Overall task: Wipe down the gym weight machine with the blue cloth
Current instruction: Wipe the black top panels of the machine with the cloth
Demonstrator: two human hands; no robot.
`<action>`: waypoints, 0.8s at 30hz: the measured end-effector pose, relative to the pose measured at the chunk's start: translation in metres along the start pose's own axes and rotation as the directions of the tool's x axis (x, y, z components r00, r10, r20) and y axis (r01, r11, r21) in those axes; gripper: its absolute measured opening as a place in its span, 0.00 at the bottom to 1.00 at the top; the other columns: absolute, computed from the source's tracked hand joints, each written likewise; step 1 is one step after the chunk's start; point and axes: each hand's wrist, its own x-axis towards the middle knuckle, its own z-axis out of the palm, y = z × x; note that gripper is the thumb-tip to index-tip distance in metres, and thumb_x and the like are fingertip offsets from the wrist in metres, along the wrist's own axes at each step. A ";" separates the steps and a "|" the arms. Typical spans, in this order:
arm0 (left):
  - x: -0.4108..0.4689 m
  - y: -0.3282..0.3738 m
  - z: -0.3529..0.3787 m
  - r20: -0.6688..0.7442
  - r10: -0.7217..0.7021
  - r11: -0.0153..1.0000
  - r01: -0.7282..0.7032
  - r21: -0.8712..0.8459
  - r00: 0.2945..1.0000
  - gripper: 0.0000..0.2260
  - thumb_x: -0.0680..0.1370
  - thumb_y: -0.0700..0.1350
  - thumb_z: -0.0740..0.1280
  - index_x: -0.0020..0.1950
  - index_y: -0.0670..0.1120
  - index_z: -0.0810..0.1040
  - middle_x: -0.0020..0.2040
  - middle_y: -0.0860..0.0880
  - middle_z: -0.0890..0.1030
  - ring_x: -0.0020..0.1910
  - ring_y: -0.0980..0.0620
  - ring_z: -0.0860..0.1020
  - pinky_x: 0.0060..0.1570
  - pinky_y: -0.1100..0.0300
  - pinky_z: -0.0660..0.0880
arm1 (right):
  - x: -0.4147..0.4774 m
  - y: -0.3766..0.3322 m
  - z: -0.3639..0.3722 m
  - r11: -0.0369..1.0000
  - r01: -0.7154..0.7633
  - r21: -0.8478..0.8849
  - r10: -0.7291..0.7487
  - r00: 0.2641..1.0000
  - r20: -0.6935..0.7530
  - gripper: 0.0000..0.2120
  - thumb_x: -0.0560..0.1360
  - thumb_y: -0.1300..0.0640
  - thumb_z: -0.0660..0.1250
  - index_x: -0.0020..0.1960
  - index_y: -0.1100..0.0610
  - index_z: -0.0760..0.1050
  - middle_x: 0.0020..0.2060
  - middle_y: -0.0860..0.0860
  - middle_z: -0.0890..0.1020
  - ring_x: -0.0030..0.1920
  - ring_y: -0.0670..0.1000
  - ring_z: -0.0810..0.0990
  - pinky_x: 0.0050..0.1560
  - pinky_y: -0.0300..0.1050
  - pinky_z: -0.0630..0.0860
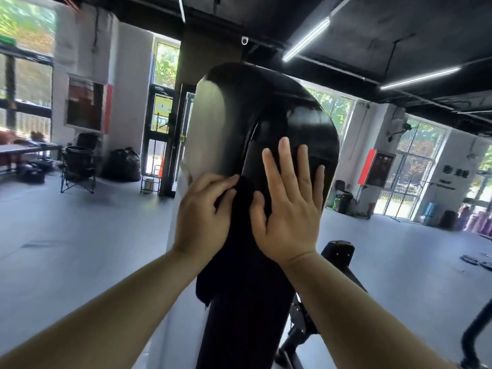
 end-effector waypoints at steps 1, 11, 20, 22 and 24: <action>0.015 0.004 0.000 -0.007 0.011 1.000 -0.011 -0.004 1.000 0.12 0.78 0.36 0.68 0.60 0.44 0.82 0.52 0.56 0.76 0.51 0.63 0.74 0.52 0.76 0.68 | 0.000 0.000 0.000 1.000 -0.002 0.005 0.002 1.000 -0.006 0.29 0.77 0.51 0.56 0.77 0.54 0.61 0.77 0.50 0.55 0.79 0.54 0.48 0.77 0.61 0.48; -0.035 -0.033 -0.002 0.076 0.127 0.992 -0.125 -0.031 0.989 0.13 0.80 0.44 0.63 0.60 0.40 0.81 0.51 0.52 0.76 0.51 0.57 0.75 0.55 0.76 0.67 | -0.012 -0.010 0.007 0.989 -0.145 0.035 0.146 0.987 -0.059 0.29 0.77 0.51 0.57 0.77 0.54 0.59 0.77 0.49 0.55 0.79 0.55 0.51 0.77 0.60 0.49; -0.031 -0.033 0.000 0.061 0.097 0.990 -0.089 -0.113 0.993 0.11 0.79 0.40 0.67 0.60 0.41 0.81 0.51 0.54 0.75 0.51 0.59 0.74 0.54 0.74 0.68 | -0.017 -0.015 0.005 0.987 -0.158 0.024 0.159 0.987 -0.036 0.29 0.76 0.53 0.59 0.76 0.55 0.62 0.77 0.57 0.59 0.78 0.60 0.52 0.77 0.62 0.49; -0.066 -0.046 -0.005 0.117 0.101 0.989 -0.087 -0.118 0.988 0.12 0.80 0.43 0.64 0.62 0.43 0.79 0.53 0.54 0.74 0.51 0.55 0.76 0.55 0.70 0.70 | -0.021 -0.016 0.005 0.989 -0.144 0.014 0.145 0.989 -0.021 0.27 0.76 0.54 0.59 0.75 0.54 0.65 0.77 0.60 0.60 0.78 0.62 0.53 0.76 0.64 0.50; -0.075 -0.053 -0.007 0.141 0.112 0.989 -0.096 -0.114 0.984 0.12 0.79 0.43 0.64 0.60 0.42 0.80 0.52 0.54 0.74 0.50 0.54 0.76 0.55 0.71 0.70 | -0.027 -0.015 0.006 0.992 -0.129 0.009 0.129 0.992 -0.017 0.25 0.76 0.55 0.60 0.73 0.52 0.69 0.76 0.62 0.61 0.78 0.63 0.53 0.75 0.66 0.51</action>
